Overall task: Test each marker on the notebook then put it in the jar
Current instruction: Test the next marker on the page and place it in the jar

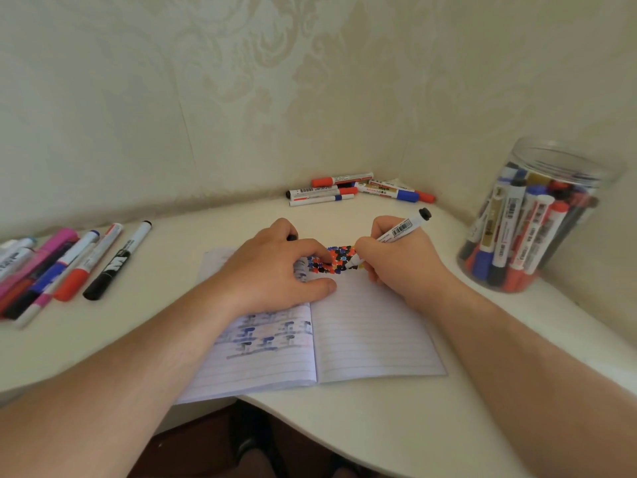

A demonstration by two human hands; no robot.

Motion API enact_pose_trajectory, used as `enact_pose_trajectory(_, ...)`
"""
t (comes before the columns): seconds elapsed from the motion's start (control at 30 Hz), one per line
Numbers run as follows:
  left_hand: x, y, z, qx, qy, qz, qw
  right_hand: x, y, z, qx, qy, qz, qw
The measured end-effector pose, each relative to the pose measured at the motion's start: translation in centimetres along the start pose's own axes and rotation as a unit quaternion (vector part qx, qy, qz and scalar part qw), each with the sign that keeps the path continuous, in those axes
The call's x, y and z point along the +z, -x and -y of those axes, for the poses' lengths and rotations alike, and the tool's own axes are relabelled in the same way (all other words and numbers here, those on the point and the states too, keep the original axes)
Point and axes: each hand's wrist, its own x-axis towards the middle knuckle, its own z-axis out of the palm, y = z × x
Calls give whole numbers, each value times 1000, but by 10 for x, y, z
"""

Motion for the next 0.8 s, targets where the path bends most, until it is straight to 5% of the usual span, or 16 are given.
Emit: enact_pose_trajectory(0.8,-2,2,-2,-4,-1,-3,1000,0,0,2,2,-11,5,1000)
